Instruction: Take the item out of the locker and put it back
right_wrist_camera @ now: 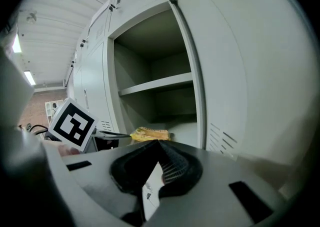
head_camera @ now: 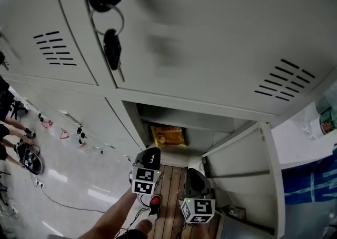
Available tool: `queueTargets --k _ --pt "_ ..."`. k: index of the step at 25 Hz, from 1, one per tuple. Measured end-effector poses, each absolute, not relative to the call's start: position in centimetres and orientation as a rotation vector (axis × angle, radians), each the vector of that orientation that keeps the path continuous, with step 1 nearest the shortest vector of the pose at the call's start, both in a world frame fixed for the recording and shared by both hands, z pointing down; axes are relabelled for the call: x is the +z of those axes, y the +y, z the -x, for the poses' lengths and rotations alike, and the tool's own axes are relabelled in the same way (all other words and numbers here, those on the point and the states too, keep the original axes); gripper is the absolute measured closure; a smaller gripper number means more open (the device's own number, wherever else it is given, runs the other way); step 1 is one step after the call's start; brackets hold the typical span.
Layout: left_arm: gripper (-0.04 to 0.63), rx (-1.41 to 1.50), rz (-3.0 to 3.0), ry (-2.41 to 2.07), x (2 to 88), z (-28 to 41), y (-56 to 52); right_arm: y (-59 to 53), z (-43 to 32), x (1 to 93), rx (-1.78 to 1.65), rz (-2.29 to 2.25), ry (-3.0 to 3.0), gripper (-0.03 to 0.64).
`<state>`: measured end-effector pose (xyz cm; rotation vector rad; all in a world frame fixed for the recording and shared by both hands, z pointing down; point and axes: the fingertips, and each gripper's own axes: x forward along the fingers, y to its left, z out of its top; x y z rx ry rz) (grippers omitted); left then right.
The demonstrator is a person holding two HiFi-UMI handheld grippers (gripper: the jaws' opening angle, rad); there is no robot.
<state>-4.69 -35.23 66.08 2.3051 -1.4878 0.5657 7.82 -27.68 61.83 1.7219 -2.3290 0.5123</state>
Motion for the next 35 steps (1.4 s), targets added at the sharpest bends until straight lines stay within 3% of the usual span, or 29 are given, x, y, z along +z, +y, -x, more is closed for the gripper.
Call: queueTargets --k 16,35 --pt "0.574 0.524 -2.408 -1.546 56.3 5.4 -30.4 -23.4 -8.0 53.5 0.336 -1.771 -2.382 0.6" --pt "0.574 0.385 -2.513 -1.635 45.4 9.2 -15.9 -13.6 -5.9 46.9 0.166 -1.722 -2.468 0.6"
